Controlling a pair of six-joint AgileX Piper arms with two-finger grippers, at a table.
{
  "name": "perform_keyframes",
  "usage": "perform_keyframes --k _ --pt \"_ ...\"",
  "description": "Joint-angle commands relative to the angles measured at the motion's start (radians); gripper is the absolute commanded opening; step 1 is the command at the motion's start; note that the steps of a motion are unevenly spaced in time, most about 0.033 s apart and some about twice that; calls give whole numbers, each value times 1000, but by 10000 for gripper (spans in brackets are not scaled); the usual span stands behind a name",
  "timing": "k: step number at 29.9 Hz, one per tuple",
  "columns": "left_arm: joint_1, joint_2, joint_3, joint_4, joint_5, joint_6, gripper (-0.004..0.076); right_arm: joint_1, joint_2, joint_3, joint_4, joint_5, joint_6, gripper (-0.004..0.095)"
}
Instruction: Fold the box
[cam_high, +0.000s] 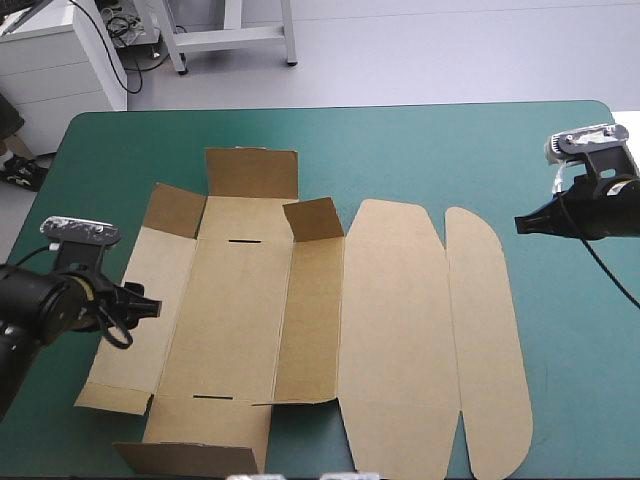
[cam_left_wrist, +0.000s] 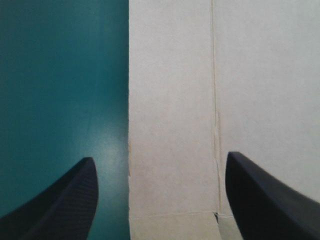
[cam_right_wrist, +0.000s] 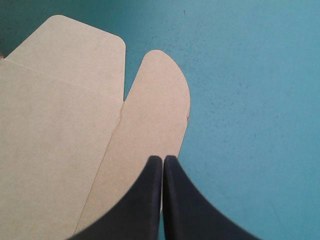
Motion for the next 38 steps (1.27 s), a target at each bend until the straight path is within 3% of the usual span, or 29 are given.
perform_keyframes --k 1,9,28,38 --pt "2 91 -65 86 -41 -13 478 -8 -28 -23 20 -39 -9 -15" --pt "2 239 -123 82 -44 -8 459 -8 -28 -23 20 -37 -9 -15" --pt "41 245 -179 117 -32 28 445 -8 -28 -23 20 -45 -13 -15" --pt "536 270 -246 -98 -123 127 141 -8 -11 -23 36 -40 -13 -15"
